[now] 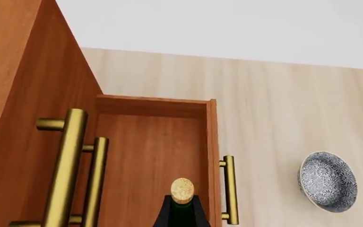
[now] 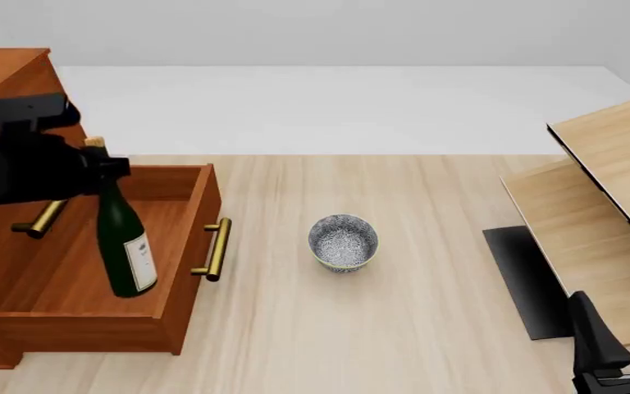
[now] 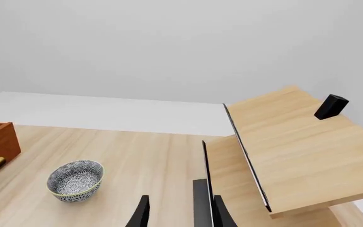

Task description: Put the wine bottle in the bottom drawer of the cabinet.

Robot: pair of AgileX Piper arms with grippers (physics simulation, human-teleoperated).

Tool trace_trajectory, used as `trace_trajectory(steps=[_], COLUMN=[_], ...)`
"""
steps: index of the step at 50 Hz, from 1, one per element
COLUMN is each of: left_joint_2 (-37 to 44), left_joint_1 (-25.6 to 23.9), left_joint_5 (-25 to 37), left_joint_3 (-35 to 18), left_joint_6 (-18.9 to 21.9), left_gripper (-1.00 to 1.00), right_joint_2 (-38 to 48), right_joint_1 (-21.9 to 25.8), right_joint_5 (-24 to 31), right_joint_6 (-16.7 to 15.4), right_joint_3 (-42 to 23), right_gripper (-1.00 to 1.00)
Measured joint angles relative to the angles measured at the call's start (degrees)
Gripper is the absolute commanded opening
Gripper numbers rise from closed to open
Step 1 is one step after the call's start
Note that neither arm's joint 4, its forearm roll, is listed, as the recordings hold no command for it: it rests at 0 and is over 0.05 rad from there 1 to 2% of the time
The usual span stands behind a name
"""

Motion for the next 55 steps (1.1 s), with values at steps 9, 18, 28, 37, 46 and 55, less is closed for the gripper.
trace_trajectory(steps=[9,18,28,37,46,55], left_joint_2=[2.1,3.0,3.4,3.5,3.6,3.6], left_joint_1=[0.9,1.5,1.3,1.0,1.0,0.9], left_joint_5=[-1.2,-2.1,-2.6,-2.9,-2.8,-2.3], left_joint_3=[0.1,0.8,1.7,2.5,3.1,3.5], left_joint_6=[0.3,0.4,0.0,-0.4,-0.3,-0.3], left_gripper=[-1.00,-1.00,-1.00,-1.00,-1.00,-1.00], right_joint_2=[0.0,0.0,0.0,0.0,0.0,0.0], right_joint_1=[0.0,0.0,0.0,0.0,0.0,0.0], right_joint_5=[0.0,0.0,0.0,0.0,0.0,0.0], right_joint_6=[0.0,0.0,0.0,0.0,0.0,-0.1], right_joint_3=[0.0,0.0,0.0,0.0,0.0,0.0], right_gripper=[1.00,1.00,1.00,1.00,1.00,1.00])
